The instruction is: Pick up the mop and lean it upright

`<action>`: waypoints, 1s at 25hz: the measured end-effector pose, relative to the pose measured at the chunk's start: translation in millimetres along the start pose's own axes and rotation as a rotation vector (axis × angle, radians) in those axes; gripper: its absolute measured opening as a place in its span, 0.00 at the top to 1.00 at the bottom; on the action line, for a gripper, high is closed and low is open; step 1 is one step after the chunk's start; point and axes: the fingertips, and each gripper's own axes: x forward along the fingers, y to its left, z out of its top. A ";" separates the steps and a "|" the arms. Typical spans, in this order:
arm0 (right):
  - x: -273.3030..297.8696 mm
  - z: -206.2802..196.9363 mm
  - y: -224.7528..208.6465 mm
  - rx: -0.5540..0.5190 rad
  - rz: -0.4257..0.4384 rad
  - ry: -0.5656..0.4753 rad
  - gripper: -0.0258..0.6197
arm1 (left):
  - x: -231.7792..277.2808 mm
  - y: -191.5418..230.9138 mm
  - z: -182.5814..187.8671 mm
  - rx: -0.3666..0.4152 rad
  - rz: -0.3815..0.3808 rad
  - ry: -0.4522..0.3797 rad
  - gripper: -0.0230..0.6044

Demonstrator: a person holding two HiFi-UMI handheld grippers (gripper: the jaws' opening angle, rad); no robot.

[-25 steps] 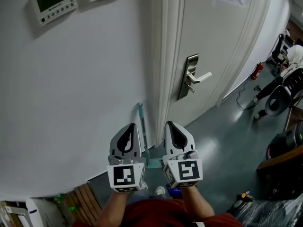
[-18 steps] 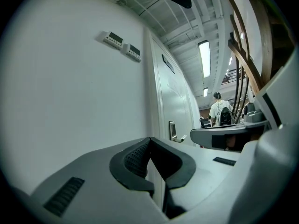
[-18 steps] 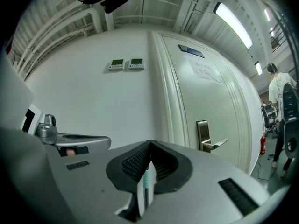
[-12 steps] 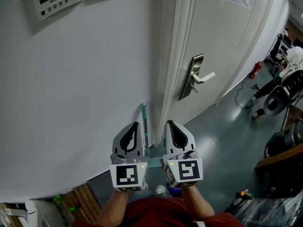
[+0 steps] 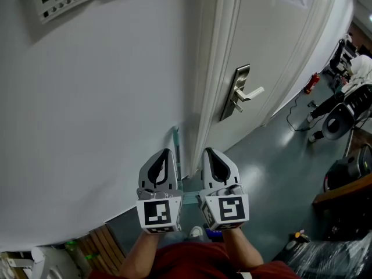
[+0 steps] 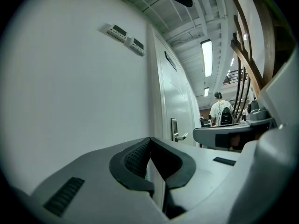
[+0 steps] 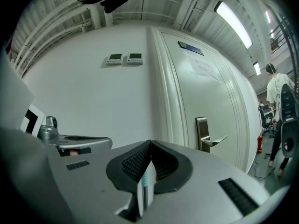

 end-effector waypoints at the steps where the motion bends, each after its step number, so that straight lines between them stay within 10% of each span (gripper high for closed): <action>1: 0.3 -0.6 -0.4 -0.001 -0.002 0.002 0.93 | 1.7 2.0 -3.9 0.010 0.005 0.011 0.94; 25: 0.3 -19.0 -4.1 -0.013 -0.040 0.048 0.93 | 41.8 19.1 -90.4 -0.045 0.015 0.157 0.74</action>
